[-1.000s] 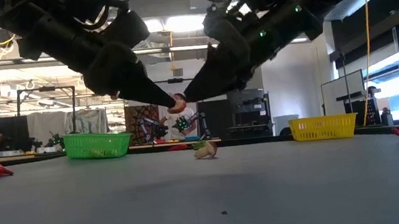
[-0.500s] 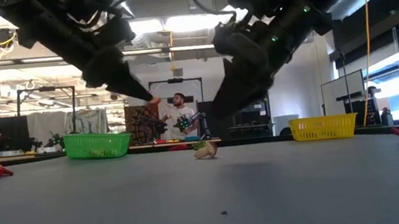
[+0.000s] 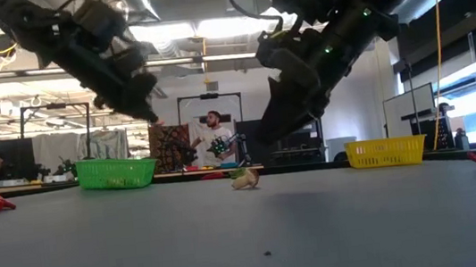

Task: Sort produce into baskets
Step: Put the brown mushroom into the green bin

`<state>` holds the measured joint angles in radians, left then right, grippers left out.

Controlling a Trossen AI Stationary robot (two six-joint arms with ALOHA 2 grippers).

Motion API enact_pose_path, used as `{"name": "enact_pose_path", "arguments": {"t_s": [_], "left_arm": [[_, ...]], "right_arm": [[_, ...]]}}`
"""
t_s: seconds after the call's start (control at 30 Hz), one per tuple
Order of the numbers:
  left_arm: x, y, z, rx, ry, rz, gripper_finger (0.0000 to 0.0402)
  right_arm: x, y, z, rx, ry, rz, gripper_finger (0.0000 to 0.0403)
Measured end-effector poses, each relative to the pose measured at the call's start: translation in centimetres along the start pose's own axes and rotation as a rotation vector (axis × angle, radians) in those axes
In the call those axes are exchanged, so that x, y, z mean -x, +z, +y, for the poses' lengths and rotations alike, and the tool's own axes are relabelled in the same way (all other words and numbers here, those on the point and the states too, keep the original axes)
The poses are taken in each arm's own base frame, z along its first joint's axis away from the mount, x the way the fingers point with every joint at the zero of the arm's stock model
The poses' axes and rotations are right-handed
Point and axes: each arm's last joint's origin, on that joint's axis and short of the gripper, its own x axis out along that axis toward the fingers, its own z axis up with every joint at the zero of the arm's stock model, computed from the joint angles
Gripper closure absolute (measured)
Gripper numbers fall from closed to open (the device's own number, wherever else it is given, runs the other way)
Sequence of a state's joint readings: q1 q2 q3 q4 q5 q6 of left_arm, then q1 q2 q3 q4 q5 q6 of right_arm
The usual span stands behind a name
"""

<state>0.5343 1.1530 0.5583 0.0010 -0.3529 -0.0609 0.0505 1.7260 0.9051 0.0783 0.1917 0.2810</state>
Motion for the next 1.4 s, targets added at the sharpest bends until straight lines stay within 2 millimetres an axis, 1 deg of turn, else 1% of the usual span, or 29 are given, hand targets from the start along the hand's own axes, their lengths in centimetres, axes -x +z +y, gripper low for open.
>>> {"name": "enact_pose_path", "arguments": {"t_s": [0.1, 0.2, 0.43, 0.73, 0.87, 0.97, 1.3, 1.4], "left_arm": [[-0.5, -0.7, 1.8, 0.055, 0.074, 0.081, 0.0375], [-0.7, -1.3, 3.1, 0.126, 0.13, 0.146, 0.0375], [-0.6, -2.7, 4.5, 0.177, 0.217, 0.286, 0.0375], [-0.6, -3.6, 5.7, 0.215, 0.278, 0.352, 0.0375], [-0.7, -4.7, 6.0, 0.224, 0.295, 0.377, 0.0375], [-0.8, -5.2, 6.2, 0.234, 0.304, 0.376, 0.0375], [-1.0, -4.8, 6.3, 0.252, 0.305, 0.324, 0.0373], [-1.0, -4.8, 6.3, 0.25, 0.305, 0.325, 0.0359]], "right_arm": [[0.0, 0.1, -0.3, -0.004, -0.039, -0.009, 0.0198], [-0.1, 0.2, -0.7, -0.006, -0.042, -0.007, 0.0198], [-0.2, 0.3, -1.4, 0.08, -0.064, -0.003, 0.0198], [-0.3, 0.5, -2.0, 0.115, -0.088, -0.007, 0.0198], [-0.3, 0.5, -2.1, 0.117, -0.089, -0.006, 0.0198], [-0.3, 0.5, -2.1, 0.118, -0.089, -0.006, 0.0198], [-0.3, 0.3, -2.1, 0.123, -0.091, 0.014, 0.0198], [-0.3, 0.2, -2.1, 0.123, -0.091, 0.017, 0.0198]]}}
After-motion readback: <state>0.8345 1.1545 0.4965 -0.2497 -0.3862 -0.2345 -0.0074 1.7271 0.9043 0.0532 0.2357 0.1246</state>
